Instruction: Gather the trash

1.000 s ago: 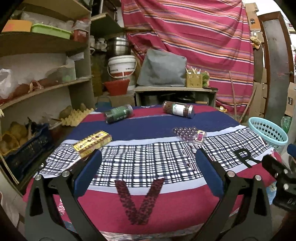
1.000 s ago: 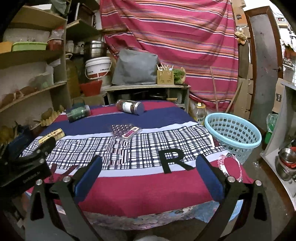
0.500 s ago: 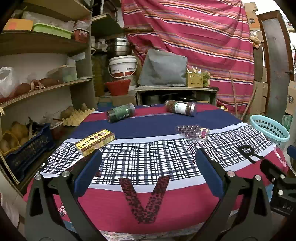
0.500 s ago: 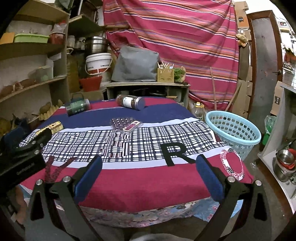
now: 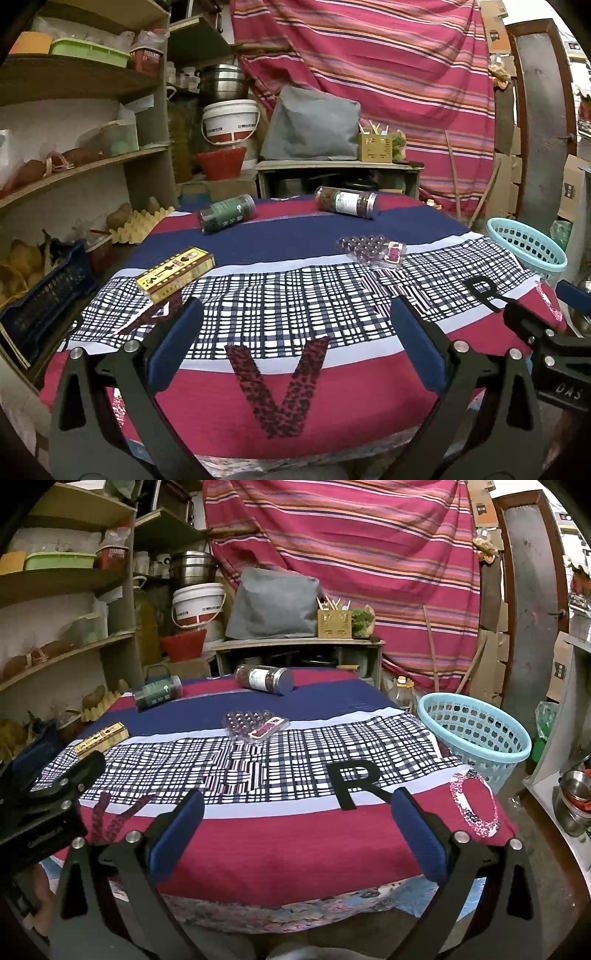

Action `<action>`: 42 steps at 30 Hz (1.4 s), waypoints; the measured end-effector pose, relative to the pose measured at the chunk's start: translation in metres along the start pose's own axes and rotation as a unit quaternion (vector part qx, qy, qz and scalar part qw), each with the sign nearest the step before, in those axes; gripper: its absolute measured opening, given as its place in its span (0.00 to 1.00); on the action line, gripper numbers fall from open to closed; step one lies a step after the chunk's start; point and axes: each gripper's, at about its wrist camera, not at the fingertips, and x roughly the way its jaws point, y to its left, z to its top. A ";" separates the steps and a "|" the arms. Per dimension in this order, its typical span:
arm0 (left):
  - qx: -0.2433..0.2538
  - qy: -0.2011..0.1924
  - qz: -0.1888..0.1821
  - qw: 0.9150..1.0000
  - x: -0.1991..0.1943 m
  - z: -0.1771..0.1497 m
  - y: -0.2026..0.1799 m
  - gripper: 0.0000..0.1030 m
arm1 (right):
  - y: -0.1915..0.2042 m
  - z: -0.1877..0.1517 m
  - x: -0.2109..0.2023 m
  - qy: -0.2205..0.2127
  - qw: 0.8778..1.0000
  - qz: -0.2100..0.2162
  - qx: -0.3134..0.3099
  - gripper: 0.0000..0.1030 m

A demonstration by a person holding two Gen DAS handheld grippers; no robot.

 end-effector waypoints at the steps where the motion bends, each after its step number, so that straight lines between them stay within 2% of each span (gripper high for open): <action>1: 0.000 0.000 0.000 1.000 0.000 0.000 0.000 0.95 | -0.001 0.000 0.001 0.001 1.000 0.000 0.003 0.96; 42: 0.004 -0.001 0.001 1.000 0.000 -0.001 0.006 0.95 | 0.005 -0.001 0.002 -0.009 1.000 -0.012 -0.013 0.96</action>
